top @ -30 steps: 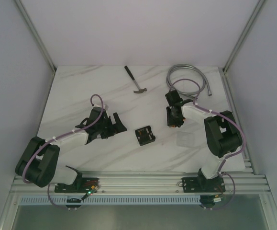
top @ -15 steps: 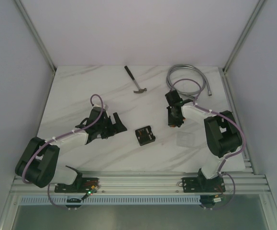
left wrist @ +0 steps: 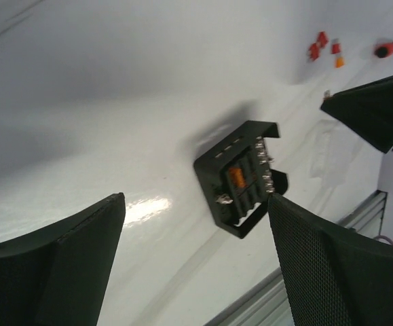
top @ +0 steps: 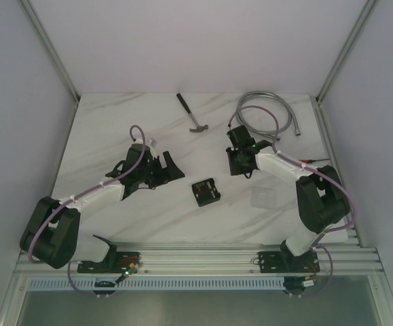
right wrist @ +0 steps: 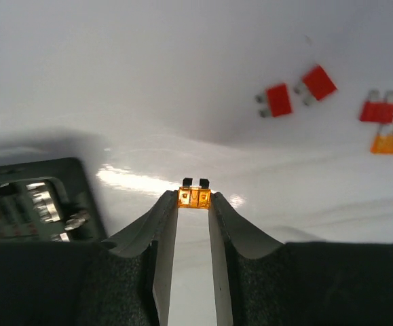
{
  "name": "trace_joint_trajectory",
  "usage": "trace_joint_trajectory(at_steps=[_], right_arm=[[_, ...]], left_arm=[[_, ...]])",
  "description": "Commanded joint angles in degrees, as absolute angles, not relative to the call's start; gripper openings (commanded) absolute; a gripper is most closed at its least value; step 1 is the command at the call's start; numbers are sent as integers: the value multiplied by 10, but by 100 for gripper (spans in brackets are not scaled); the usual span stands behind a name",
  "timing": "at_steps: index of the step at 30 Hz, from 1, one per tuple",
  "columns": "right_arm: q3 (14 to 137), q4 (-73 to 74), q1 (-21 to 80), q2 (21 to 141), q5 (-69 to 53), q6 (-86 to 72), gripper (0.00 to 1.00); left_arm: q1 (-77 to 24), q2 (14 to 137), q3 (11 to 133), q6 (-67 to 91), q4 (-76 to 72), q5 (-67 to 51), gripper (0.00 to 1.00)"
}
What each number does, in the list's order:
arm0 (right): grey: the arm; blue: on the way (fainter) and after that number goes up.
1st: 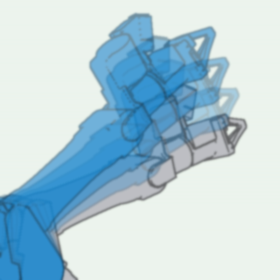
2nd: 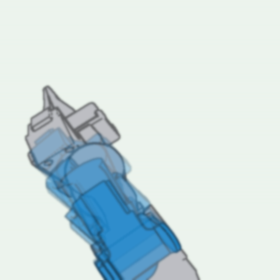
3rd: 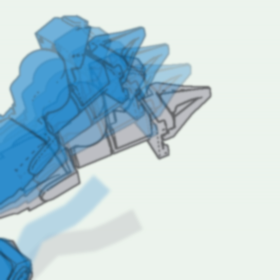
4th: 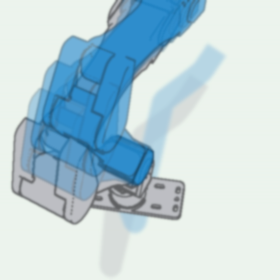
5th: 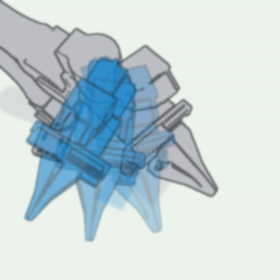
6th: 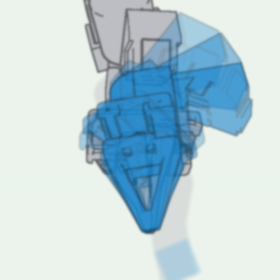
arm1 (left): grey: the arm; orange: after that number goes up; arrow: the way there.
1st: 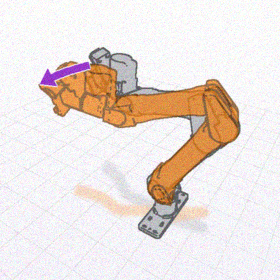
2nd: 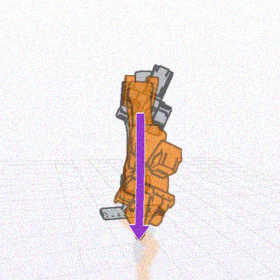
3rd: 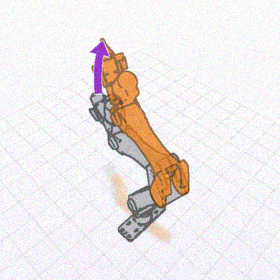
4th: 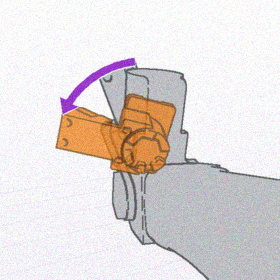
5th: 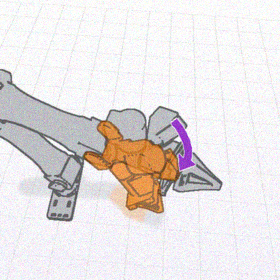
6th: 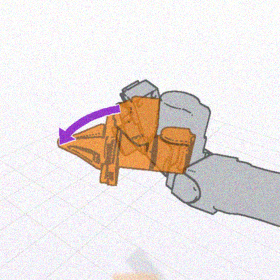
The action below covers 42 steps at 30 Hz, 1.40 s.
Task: Snap on the fuse box
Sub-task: Pick up the fuse from the center of the board, then install the fuse at the fuse box base.
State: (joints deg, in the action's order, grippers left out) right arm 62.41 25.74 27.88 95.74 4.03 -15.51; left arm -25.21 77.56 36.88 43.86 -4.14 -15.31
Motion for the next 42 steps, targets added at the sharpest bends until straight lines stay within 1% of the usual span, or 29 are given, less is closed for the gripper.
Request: trace_joint_trajectory(at_steps=[1, 8, 12, 18, 23, 31, 39, 42], right_arm=[[666, 240, 315, 930, -10, -105, 23], [674, 194, 359, 902, -86, -46, 23], [661, 152, 376, 878, -134, -18, 24], [650, 116, 399, 853, -181, 13, 25], [645, 98, 414, 853, -209, 29, 25], [638, 84, 423, 861, -209, 35, 25], [632, 71, 424, 862, -212, 35, 25], [629, 66, 427, 860, -218, 35, 25]], left_arm=[[-256, 773, 407, 436, -45, -195, 93], [-257, 784, 431, 451, -86, -253, 83], [-258, 787, 432, 461, -103, -267, 77], [-266, 792, 432, 483, -132, -293, 63], [-273, 789, 430, 495, -144, -289, 56], [-274, 752, 401, 537, -160, -242, 50], [-273, 704, 369, 571, -160, -180, 49], [-274, 698, 371, 573, -162, -188, 49]])
